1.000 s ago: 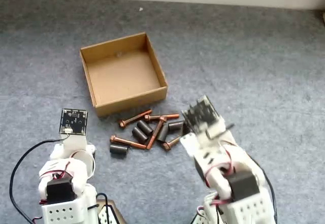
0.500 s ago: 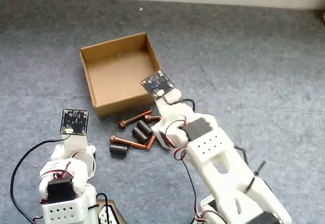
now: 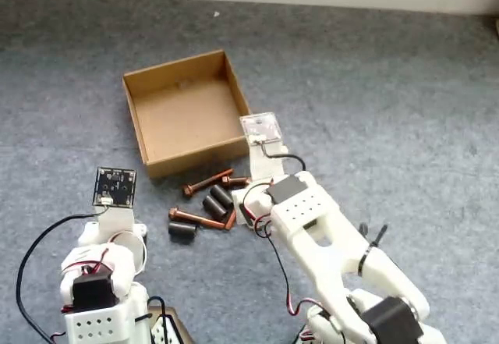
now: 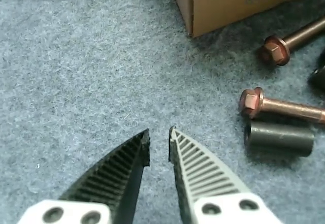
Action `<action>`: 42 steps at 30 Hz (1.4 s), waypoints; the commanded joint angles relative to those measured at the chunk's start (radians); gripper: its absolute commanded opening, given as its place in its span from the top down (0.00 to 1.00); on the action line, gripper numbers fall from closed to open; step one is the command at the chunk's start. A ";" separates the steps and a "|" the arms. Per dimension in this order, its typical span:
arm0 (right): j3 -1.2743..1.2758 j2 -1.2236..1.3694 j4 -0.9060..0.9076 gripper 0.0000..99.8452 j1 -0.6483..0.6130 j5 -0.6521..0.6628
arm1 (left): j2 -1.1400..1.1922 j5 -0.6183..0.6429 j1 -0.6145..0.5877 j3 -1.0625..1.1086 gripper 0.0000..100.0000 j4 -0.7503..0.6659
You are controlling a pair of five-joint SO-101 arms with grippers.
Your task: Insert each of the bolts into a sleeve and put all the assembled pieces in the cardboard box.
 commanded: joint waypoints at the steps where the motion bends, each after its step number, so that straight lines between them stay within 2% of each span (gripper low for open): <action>1: -0.076 0.061 -0.018 0.91 -0.010 -0.052 | -0.007 -0.006 -0.015 -0.004 0.90 -0.008; 10: -0.222 0.249 -0.022 0.91 -0.008 -0.057 | -0.007 -0.006 -0.015 -0.004 0.90 -0.008; 20: -0.229 0.404 -0.021 0.91 -0.005 -0.057 | -0.007 -0.006 -0.015 -0.002 0.90 -0.008; 28: -0.277 0.415 0.105 0.92 0.004 -0.051 | -0.007 -0.006 -0.015 -0.002 0.90 -0.008; 42: -0.275 0.415 0.107 0.92 -0.039 -0.049 | -0.007 -0.006 -0.015 -0.002 0.90 -0.008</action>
